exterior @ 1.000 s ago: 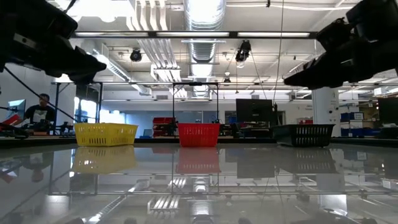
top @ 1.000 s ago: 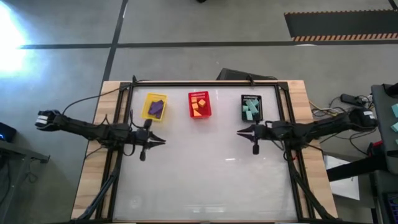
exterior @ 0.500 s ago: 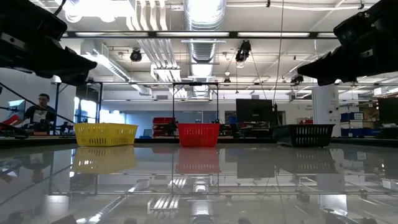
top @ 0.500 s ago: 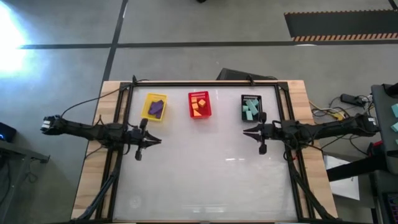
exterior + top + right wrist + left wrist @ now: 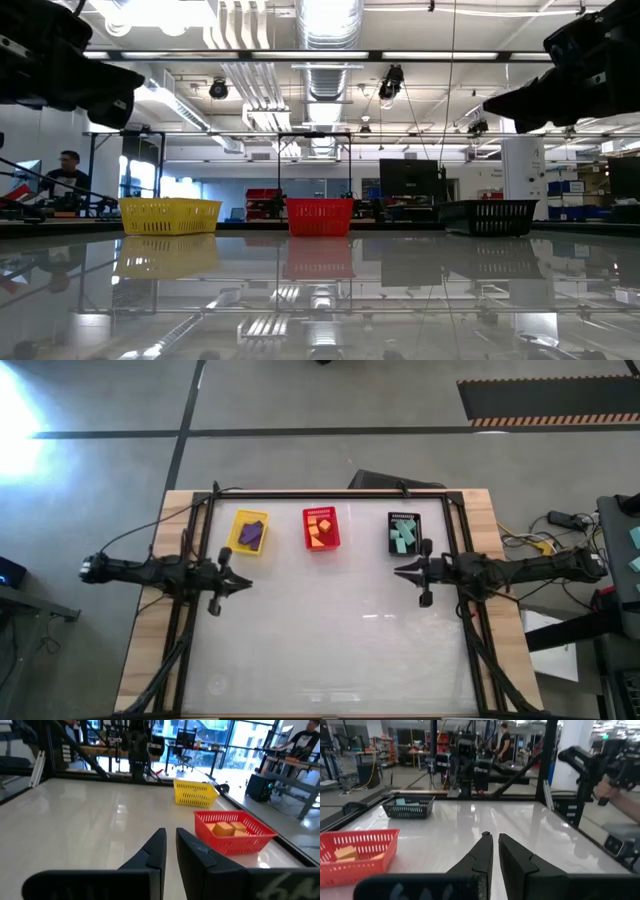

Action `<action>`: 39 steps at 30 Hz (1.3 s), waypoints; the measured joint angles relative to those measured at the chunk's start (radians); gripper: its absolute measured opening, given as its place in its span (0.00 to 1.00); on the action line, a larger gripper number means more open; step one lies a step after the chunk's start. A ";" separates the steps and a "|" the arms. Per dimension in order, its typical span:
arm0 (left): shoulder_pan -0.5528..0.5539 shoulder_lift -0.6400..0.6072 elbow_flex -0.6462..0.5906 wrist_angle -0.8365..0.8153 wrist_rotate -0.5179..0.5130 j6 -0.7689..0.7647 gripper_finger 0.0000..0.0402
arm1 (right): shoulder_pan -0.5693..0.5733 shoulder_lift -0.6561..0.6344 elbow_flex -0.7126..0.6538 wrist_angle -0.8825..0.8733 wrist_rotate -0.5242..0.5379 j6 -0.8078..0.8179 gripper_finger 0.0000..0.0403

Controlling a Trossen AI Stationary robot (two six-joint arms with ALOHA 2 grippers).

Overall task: Sort & place blocks by color
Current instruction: Return to Home Position

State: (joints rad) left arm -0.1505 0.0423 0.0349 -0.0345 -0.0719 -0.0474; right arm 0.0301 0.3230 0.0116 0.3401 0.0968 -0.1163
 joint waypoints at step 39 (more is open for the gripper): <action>0.000 -0.019 -0.007 0.014 0.017 -0.024 0.03 | 0.011 -0.301 0.000 -0.307 -0.003 -0.158 0.08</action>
State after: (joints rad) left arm -0.1505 0.0237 0.0278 -0.0200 -0.0549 -0.0719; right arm 0.0414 0.0219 0.0120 0.0335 0.0943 -0.2748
